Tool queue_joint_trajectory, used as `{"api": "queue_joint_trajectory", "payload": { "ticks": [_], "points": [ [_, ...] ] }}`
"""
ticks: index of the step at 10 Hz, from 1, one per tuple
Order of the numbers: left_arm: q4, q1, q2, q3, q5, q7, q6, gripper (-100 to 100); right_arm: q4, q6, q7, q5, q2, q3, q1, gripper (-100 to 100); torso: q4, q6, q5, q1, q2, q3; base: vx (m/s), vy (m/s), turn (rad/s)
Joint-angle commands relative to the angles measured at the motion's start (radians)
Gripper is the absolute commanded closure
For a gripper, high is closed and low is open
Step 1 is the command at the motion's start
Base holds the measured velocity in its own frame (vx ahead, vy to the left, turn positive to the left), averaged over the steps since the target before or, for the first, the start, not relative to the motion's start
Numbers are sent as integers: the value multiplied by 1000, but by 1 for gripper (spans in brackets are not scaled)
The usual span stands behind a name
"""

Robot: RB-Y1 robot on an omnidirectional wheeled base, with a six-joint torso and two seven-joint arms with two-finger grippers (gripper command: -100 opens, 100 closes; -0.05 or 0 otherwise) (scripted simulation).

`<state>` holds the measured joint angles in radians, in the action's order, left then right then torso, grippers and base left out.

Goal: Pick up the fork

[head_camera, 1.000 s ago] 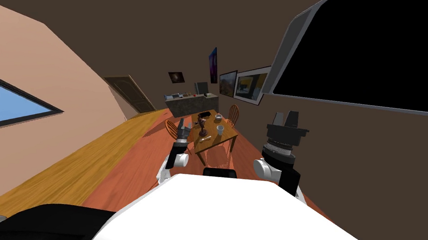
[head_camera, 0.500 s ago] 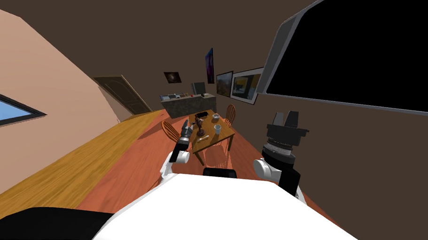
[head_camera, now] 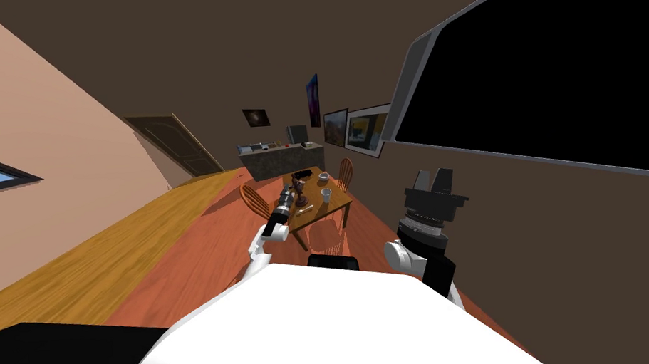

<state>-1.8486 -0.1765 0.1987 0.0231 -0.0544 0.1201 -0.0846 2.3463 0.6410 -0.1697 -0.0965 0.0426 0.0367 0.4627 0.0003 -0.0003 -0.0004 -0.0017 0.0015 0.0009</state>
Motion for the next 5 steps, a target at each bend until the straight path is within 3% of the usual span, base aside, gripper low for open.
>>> {"api": "queue_joint_trajectory", "payload": {
  "ticks": [1,2,3,5],
  "points": [
    [50,37,15,9,-2,3,50,-100,0,0,0,0,0,0,0,0,0,0,0,0,0,0,-24,-44,-111],
    [72,37,15,9,-2,3,68,-100,0,0,0,0,0,0,0,0,0,0,0,-1,0,0,-16,-32,-44],
    [109,75,24,18,-2,3,102,-100,0,0,0,0,0,0,0,0,0,0,0,0,0,0,-19,-35,-97],
    [129,75,24,18,-2,3,124,-100,0,0,0,0,0,0,0,0,0,0,0,0,0,0,-14,-17,-16]
  ]
}}
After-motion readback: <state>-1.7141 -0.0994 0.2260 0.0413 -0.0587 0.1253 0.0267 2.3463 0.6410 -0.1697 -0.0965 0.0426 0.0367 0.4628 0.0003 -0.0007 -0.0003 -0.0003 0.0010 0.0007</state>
